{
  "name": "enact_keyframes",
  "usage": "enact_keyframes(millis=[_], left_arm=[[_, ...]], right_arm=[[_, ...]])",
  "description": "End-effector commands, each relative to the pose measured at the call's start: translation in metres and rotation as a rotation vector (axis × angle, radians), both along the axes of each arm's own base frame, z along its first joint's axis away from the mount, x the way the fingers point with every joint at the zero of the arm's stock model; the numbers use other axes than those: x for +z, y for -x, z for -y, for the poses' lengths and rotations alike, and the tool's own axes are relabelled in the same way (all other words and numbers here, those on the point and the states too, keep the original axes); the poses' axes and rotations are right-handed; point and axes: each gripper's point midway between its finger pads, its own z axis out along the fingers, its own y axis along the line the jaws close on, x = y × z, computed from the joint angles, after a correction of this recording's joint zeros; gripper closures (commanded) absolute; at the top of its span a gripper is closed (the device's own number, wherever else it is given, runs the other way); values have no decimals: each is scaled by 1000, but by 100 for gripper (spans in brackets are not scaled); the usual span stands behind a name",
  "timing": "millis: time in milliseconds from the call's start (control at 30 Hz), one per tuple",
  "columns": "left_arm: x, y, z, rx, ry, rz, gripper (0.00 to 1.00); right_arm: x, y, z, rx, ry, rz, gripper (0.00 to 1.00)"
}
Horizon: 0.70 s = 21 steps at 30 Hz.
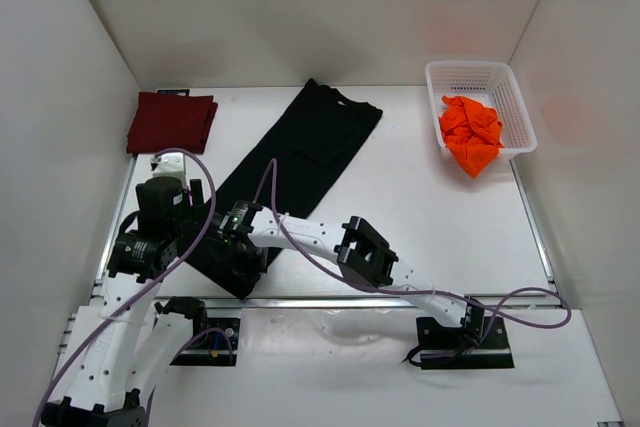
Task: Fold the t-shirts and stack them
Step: Rotate the tshirt 90 degrees
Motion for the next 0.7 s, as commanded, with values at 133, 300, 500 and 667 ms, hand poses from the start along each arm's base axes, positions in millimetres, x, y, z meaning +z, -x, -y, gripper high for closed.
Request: enact_keyframes(millis=[133, 300, 500, 667], left_arm=[[39, -6, 11, -48, 40, 98, 18], [38, -8, 23, -114, 58, 92, 17], [9, 0, 61, -318, 147, 4, 18], [-16, 13, 95, -504, 205, -87, 18]], right_arm=[[-35, 1, 59, -43, 211, 81, 99], [-48, 24, 129, -185, 164, 43, 99], [-40, 33, 189, -324, 43, 94, 100], [-33, 15, 228, -360, -9, 147, 100]])
